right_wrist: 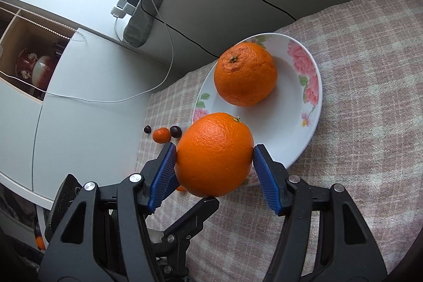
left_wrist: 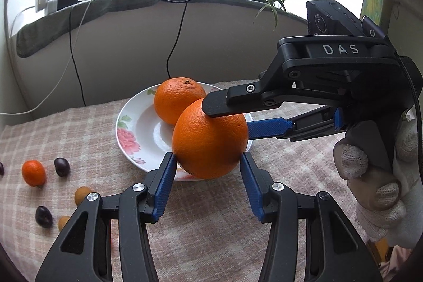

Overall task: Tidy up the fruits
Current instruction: 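Carry the second orange into the bowl beside the first and release, then withdraw the right tool from the bowl toward the small fruits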

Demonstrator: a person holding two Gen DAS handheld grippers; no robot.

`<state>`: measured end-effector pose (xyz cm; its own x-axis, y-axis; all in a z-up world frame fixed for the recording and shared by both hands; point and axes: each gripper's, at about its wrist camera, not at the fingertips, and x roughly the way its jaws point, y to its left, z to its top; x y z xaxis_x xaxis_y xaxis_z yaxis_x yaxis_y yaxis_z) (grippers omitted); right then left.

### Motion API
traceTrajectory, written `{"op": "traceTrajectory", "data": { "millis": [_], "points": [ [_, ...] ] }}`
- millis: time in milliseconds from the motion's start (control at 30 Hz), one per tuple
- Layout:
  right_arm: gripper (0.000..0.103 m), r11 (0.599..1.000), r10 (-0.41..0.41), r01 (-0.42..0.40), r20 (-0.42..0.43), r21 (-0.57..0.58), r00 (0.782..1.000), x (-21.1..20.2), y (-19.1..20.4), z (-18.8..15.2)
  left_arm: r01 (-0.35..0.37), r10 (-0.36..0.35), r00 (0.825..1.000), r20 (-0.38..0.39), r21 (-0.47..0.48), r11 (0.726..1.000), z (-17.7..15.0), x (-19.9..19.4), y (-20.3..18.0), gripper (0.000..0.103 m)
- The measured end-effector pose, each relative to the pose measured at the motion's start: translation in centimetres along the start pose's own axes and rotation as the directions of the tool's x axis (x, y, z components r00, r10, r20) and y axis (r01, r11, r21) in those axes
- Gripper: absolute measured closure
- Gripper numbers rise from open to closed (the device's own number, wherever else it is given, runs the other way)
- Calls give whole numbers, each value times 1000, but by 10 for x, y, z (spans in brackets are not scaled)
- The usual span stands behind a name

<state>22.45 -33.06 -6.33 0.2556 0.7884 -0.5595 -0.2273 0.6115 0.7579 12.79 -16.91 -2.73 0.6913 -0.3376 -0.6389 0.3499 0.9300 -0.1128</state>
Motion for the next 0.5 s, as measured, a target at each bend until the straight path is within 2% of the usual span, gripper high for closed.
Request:
{"op": "traceTrajectory", "data": {
  "millis": [67, 167, 433, 500],
  "points": [
    [40, 1000, 1, -1, 0, 4, 1000, -1, -2, 0, -18, 18, 1000, 7, 8, 1000, 1, 0, 0, 58],
    [40, 1000, 27, -27, 24, 10, 999, -8, -3, 2, -34, 34, 999, 13, 12, 999, 3, -3, 2, 58],
    [39, 1000, -5, 5, 93, -1, 996, -31, -3, 6, -54, 54, 998, 20, 10, 998, -1, -17, 13, 58],
    [36, 1000, -23, 24, 97, -10, 995, -33, -2, 4, -60, 60, 998, 20, 2, 998, -3, -21, 18, 58]
  ]
}}
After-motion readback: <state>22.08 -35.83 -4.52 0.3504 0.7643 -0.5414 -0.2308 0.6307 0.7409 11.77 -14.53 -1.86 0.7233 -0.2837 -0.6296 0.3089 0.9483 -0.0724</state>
